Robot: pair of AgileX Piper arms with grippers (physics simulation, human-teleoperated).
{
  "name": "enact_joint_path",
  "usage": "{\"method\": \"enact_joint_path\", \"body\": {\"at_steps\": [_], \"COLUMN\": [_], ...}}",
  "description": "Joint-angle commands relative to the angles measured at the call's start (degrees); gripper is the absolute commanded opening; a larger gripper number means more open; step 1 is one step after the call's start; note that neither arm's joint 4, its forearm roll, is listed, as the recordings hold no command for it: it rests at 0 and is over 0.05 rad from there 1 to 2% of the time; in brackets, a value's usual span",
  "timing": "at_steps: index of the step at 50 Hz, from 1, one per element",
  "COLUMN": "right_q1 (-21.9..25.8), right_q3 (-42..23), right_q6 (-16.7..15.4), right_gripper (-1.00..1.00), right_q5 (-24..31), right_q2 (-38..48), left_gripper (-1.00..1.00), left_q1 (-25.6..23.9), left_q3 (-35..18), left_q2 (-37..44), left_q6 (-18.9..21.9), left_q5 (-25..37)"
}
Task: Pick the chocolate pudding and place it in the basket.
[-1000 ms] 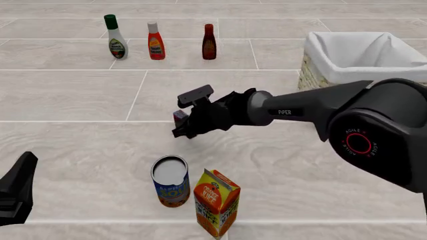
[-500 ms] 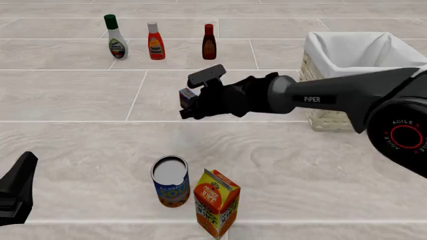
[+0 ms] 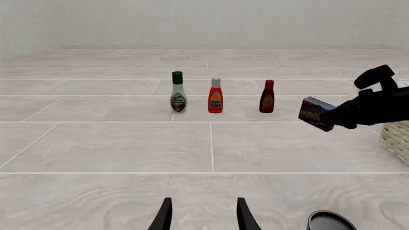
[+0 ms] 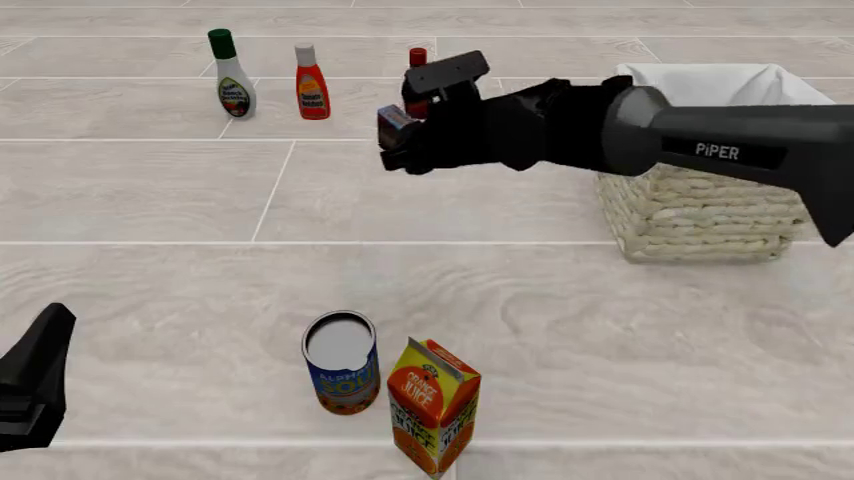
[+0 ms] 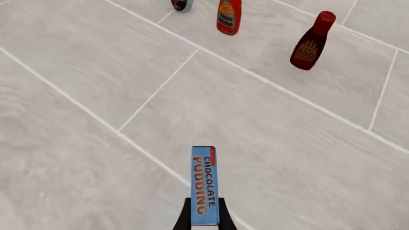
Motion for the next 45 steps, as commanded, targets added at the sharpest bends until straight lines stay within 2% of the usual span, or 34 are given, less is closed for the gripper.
{"method": "enact_joint_path", "body": {"at_steps": [1,18,45], "right_q1": [-2.3,-8.1,-14.6], "right_q3": [-3.3,-9.7,-13.4], "right_q6": [0.4,0.1,1.6], "right_gripper": [-1.00,-1.00,-1.00], "right_q5": [3.8,9.4,11.7], "right_q2": [-2.6,-3.9,-6.0], "left_gripper": [1.00,1.00,1.00], "left_q1": [0.0,0.0,0.0], "left_q3": [0.0,0.0,0.0], "left_q2": [0.0,0.0,0.0], "left_q6": [0.0,0.0,0.0], "left_q5": [0.0,0.0,0.0]}}
